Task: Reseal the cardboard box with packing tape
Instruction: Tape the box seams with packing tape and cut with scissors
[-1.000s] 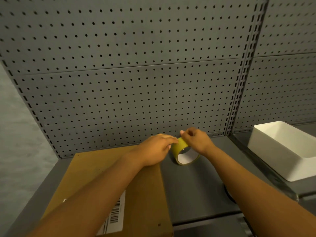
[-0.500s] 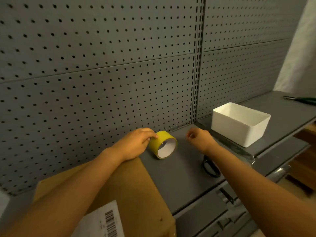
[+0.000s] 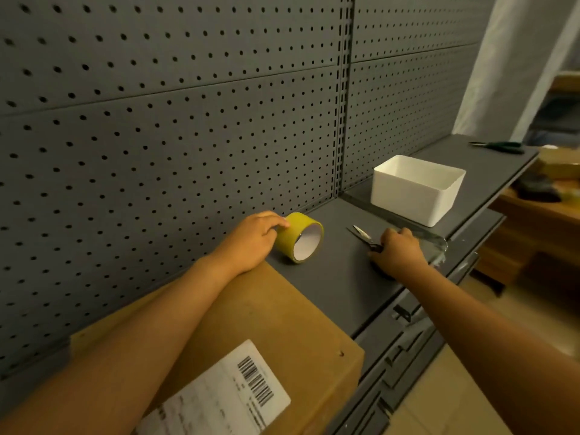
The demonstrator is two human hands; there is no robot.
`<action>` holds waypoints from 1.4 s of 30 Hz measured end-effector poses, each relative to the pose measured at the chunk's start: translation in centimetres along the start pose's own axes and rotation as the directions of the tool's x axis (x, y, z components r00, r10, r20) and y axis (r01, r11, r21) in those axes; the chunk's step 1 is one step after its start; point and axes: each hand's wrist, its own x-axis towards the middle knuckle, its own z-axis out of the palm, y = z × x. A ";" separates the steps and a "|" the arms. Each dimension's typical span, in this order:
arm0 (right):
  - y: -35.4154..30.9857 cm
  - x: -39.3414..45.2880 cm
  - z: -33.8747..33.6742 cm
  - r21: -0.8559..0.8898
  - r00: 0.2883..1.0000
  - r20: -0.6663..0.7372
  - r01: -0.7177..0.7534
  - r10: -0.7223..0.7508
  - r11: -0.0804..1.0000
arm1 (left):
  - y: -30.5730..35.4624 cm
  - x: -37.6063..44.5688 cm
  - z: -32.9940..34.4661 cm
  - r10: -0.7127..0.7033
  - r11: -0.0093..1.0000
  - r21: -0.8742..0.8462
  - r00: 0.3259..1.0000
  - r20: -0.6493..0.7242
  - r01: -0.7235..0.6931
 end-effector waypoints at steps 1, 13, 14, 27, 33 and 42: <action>-0.1 -0.1 0.0 -0.007 1.000 0.002 -0.009 0.009 1.000 | 0.0 0.0 -0.1 0.001 1.000 -0.013 1.000 0.001 -0.001; -0.1 -0.6 -0.6 -0.076 0.997 0.061 -0.043 0.048 0.996 | -1.2 -0.1 -0.2 0.035 0.998 -0.062 0.998 0.054 -0.031; -0.3 -0.8 -0.8 -0.092 0.996 0.078 -0.029 0.036 0.995 | -1.3 -0.1 -0.2 0.036 0.997 -0.066 0.998 0.053 -0.033; -3.8 -3.2 -1.6 0.440 0.975 0.207 -0.019 -0.081 0.898 | -2.1 0.1 0.0 0.031 0.994 -0.106 0.998 0.055 -0.025; -5.1 -4.1 -0.8 0.617 0.971 0.071 0.138 -0.229 0.775 | -2.4 0.2 0.2 0.009 0.986 -0.166 0.998 0.059 0.001; -4.6 -6.8 -2.4 0.771 0.818 0.325 0.062 -0.475 0.634 | -2.7 0.7 -0.1 0.023 0.968 -0.251 0.995 0.094 0.001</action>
